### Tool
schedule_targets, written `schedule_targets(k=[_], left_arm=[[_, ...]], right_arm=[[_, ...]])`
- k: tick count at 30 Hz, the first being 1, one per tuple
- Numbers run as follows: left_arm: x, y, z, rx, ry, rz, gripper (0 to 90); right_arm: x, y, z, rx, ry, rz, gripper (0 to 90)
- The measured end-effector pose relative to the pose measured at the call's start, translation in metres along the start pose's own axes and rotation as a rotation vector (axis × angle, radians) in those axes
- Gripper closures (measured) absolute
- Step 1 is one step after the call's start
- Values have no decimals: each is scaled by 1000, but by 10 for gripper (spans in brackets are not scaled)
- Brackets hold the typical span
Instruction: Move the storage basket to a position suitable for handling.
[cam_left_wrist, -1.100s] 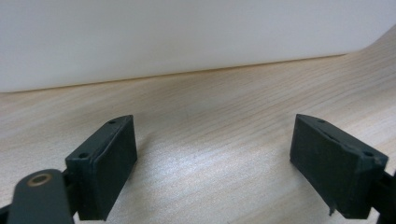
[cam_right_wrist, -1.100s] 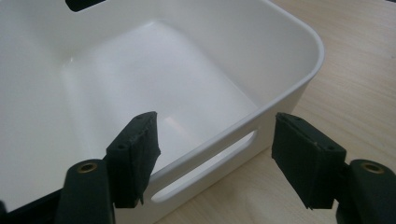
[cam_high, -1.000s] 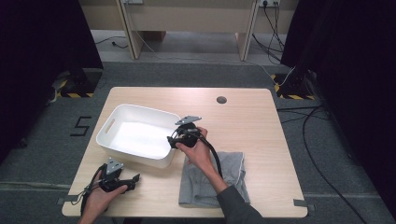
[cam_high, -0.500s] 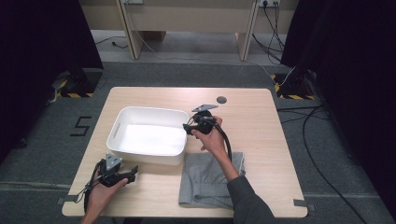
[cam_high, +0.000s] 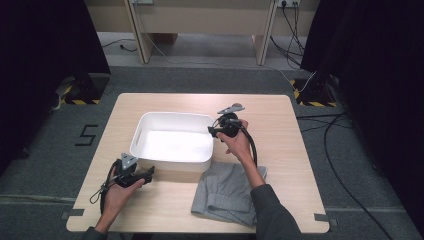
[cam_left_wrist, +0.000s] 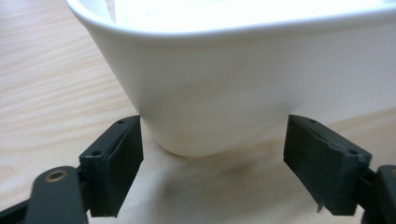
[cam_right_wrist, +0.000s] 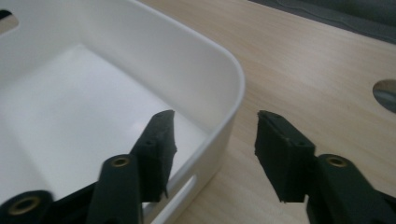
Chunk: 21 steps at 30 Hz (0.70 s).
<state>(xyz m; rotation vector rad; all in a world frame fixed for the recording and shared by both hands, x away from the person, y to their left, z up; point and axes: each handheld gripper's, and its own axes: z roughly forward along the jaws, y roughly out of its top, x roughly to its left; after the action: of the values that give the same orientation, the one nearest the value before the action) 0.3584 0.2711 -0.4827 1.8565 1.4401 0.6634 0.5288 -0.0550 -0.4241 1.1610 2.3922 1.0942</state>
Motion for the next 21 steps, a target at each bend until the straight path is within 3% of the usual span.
schedule_targets(k=[1,2,5,7,8,11,12,13,15,16,17,21], left_arm=[[0,0,0,0,0,0,209],[1,2,2,-4,-2,-10,219],[1,5,7,-6,2,-11,225],[0,7,9,-7,2,-15,231],[0,9,11,-7,0,-15,234],[-1,12,14,-12,-3,-16,242],[-2,13,16,-14,1,-17,228],[-3,14,16,-4,2,-15,228],[-2,14,16,-6,-2,-14,217],[-1,13,16,-6,-11,-23,231],[-1,13,16,-6,-11,-23,231],[-1,15,16,-12,-9,-30,225]], right_arm=[[0,0,0,0,0,0,524],[2,3,7,2,-33,-70,584],[1,6,15,36,-59,-96,621],[-4,7,19,25,-57,-81,662],[-11,7,21,4,-33,-52,686],[-17,8,21,-2,-26,-44,692],[-21,8,21,-2,-29,5,650],[-21,8,21,-2,-29,5,650],[-20,8,17,-8,19,118,479],[-13,4,9,-10,38,176,398],[-13,4,9,-10,38,176,398],[14,-10,-16,25,1,126,352]])
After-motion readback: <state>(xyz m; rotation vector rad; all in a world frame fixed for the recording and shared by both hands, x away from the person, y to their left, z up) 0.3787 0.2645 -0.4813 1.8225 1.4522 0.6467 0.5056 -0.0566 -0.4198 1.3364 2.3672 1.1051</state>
